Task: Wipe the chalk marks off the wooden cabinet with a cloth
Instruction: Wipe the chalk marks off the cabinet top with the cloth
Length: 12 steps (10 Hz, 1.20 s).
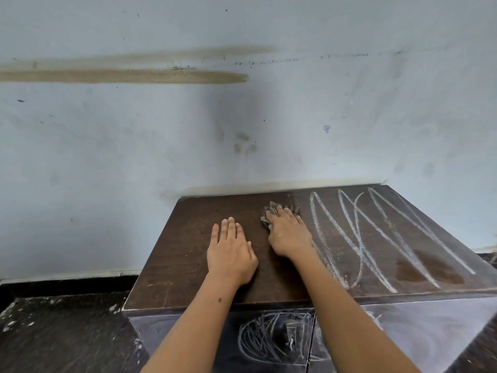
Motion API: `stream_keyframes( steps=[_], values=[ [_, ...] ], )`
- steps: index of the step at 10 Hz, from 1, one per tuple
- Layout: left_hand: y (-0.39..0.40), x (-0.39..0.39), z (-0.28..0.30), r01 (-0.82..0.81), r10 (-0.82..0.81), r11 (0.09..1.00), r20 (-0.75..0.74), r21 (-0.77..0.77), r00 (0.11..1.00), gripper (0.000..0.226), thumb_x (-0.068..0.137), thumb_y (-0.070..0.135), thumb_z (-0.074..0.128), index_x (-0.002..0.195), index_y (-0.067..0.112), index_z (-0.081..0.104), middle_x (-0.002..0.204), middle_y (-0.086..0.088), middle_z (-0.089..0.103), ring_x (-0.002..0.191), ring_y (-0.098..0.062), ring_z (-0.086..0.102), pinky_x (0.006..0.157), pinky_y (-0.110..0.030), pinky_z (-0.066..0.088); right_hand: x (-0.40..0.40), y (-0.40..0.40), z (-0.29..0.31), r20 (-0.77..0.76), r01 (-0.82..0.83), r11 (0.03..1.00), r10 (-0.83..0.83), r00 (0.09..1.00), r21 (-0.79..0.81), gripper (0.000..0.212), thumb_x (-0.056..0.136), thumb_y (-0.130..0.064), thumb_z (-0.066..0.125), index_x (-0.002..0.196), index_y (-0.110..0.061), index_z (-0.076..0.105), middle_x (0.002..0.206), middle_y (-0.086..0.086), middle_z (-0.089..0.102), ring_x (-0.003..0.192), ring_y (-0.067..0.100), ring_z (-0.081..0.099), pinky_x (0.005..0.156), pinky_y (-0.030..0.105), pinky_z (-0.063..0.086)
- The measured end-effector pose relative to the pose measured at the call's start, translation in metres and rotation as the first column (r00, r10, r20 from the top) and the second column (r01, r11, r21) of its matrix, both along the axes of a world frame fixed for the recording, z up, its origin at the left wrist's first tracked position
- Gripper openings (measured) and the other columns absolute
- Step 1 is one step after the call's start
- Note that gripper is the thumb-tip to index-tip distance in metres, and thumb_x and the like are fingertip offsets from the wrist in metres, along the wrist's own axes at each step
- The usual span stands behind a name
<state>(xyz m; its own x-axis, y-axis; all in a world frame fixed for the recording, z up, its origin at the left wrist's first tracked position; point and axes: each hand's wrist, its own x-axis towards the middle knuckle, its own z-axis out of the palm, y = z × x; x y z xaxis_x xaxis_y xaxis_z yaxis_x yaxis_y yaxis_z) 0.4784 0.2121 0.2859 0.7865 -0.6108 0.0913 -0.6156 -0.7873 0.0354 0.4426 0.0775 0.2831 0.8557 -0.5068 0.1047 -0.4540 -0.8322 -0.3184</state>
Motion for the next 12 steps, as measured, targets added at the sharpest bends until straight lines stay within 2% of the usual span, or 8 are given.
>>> stream_keyframes(
  steps=[2,4,6,9,11,12],
  values=[
    [-0.019,-0.025,-0.007,0.051,-0.061,0.996,-0.140,-0.072,0.988,0.061,0.100,0.035,0.018,0.149,0.004,0.003,0.158,-0.011,-0.003,0.146,-0.021,-0.005,0.118,-0.038,-0.005,0.010,-0.009,0.010,-0.028,-0.028,0.998,0.030,0.999,0.055,0.052,0.096,-0.023,0.036,0.148,-0.026,0.027,0.159,0.002,0.010,0.146,0.019,0.005,0.119,0.041,0.007],
    [-0.019,-0.024,-0.011,0.035,-0.050,0.992,-0.123,-0.123,0.991,0.059,0.100,0.036,0.017,0.150,0.007,0.006,0.159,-0.008,0.000,0.146,-0.018,-0.002,0.119,-0.037,-0.001,0.006,-0.008,0.012,-0.052,-0.047,0.997,0.050,0.997,0.061,0.052,0.099,-0.024,0.035,0.149,-0.023,0.022,0.159,0.004,0.007,0.146,0.020,0.002,0.119,0.040,0.003],
    [-0.019,-0.025,-0.013,0.031,-0.044,0.991,-0.100,-0.131,0.994,0.058,0.100,0.034,0.018,0.150,0.008,0.007,0.159,-0.007,0.002,0.146,-0.018,-0.001,0.119,-0.036,0.000,-0.072,0.030,-0.005,0.063,-0.017,0.999,0.019,0.998,-0.029,0.047,0.101,-0.029,0.028,0.148,-0.029,0.025,0.159,-0.002,0.011,0.146,0.014,0.007,0.117,0.035,0.007],
    [-0.019,-0.025,-0.012,0.029,-0.042,0.993,-0.117,-0.115,0.992,0.057,0.100,0.034,0.017,0.150,0.007,0.007,0.159,-0.007,0.001,0.146,-0.018,-0.002,0.119,-0.036,0.000,-0.044,0.017,0.002,0.024,-0.032,0.999,0.032,0.999,-0.009,0.048,0.100,-0.026,0.029,0.148,-0.024,0.027,0.159,0.002,0.012,0.146,0.017,0.006,0.119,0.037,0.005],
    [-0.020,-0.024,-0.014,0.025,-0.041,0.991,-0.114,-0.133,0.993,0.057,0.100,0.034,0.016,0.150,0.008,0.006,0.159,-0.006,0.000,0.146,-0.017,-0.003,0.119,-0.035,-0.001,-0.103,0.052,-0.009,0.121,-0.011,0.999,0.017,0.993,-0.051,0.049,0.101,-0.023,0.029,0.149,-0.026,0.022,0.159,-0.001,0.009,0.146,0.012,0.003,0.120,0.033,0.002],
    [-0.020,-0.024,-0.015,0.025,-0.039,0.991,-0.115,-0.129,0.993,0.057,0.100,0.034,0.016,0.150,0.008,0.006,0.159,-0.006,0.000,0.146,-0.017,-0.003,0.119,-0.035,-0.001,-0.097,0.045,-0.006,0.104,-0.016,1.000,0.018,0.994,-0.022,0.049,0.099,-0.023,0.031,0.148,-0.026,0.025,0.159,0.000,0.011,0.146,0.013,0.004,0.120,0.033,0.004]
  ],
)
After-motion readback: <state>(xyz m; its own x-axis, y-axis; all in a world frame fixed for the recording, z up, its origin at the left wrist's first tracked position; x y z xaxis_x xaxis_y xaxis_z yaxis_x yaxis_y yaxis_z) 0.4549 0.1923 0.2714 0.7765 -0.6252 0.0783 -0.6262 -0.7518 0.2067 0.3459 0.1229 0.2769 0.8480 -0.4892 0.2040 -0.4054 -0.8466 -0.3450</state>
